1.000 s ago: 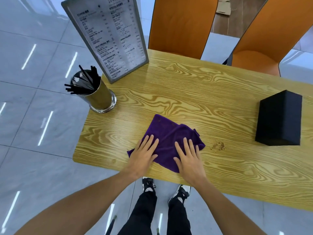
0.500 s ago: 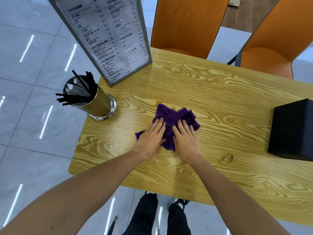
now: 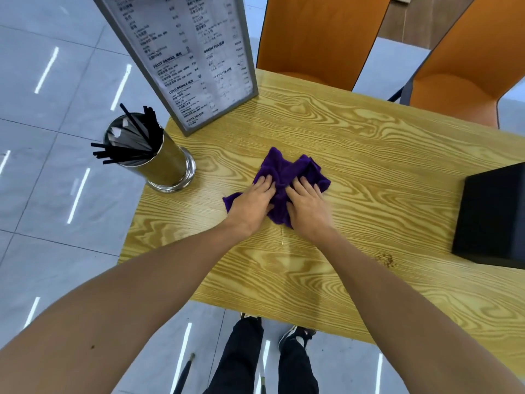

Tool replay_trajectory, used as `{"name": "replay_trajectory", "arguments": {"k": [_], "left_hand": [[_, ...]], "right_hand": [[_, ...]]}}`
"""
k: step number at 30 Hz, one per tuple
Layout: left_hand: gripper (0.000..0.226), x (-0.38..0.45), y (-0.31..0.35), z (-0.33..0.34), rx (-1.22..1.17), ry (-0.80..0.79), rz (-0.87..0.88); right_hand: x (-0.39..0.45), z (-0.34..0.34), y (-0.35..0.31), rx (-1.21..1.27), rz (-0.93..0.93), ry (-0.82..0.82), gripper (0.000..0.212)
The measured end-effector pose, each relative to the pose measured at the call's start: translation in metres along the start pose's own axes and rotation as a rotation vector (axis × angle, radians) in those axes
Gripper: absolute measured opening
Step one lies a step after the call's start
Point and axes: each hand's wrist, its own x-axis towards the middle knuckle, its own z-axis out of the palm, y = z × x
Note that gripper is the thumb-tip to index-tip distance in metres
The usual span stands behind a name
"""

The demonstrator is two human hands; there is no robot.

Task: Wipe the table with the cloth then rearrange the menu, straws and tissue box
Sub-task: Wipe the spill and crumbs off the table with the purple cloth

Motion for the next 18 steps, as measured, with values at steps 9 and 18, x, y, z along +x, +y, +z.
{"name": "replay_trajectory", "arguments": {"k": [9,18], "left_hand": [[0.054,-0.105,0.017,0.046,-0.020,-0.034,-0.061],[0.024,-0.188,0.052,0.076,-0.176,0.053,-0.092]], "right_hand": [[-0.086,0.029,-0.018,0.020,-0.168,-0.091,0.046],[-0.171,0.029,-0.029,0.126,-0.139,-0.115,0.032]]}}
